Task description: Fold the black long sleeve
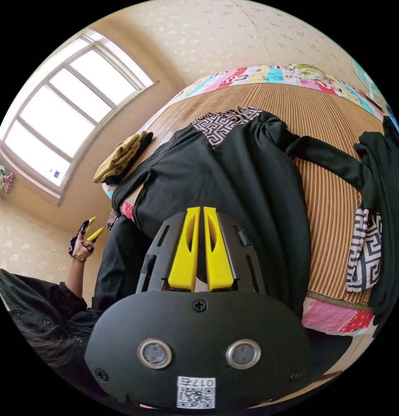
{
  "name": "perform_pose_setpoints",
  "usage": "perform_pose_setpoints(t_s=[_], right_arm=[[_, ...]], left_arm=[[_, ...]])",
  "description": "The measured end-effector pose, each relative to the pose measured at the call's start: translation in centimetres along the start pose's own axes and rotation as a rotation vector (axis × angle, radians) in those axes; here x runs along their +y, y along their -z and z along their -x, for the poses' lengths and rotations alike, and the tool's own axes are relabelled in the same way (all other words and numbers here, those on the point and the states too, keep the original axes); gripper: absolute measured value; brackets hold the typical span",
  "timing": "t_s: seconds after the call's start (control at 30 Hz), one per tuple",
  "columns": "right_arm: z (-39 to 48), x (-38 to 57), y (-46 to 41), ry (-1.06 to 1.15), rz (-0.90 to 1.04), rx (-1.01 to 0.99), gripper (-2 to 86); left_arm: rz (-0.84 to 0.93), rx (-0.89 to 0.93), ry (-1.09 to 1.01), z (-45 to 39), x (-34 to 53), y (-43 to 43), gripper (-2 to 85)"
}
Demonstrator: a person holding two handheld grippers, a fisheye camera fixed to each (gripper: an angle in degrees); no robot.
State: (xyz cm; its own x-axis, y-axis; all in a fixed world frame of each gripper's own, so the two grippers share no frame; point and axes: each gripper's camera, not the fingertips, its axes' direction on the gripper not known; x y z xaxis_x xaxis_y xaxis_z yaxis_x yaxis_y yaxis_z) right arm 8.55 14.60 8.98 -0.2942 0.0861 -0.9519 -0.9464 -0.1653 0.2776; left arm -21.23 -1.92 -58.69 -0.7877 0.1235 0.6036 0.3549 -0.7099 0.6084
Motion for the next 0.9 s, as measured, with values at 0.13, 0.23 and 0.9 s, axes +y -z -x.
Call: perform_pose_setpoints(t_s=[0.13,0.23,0.9], right_arm=[[-1.5,-0.7,1.2,0.058,-0.077,0.035,1.3],[-4.0,-1.6,1.9,0.086,-0.119,0.065,0.8],[-24.3,1.2,5.6,-0.197,-0.179,-0.453,0.2]], left_arm=[[0.210,0.134,0.149,3.3,0.8,-4.5,18.2],[0.266,0.314,0.341,6.2,0.9,-7.7,18.1],[0.199,0.427,0.493,7.6,-0.6,-5.4,12.5]])
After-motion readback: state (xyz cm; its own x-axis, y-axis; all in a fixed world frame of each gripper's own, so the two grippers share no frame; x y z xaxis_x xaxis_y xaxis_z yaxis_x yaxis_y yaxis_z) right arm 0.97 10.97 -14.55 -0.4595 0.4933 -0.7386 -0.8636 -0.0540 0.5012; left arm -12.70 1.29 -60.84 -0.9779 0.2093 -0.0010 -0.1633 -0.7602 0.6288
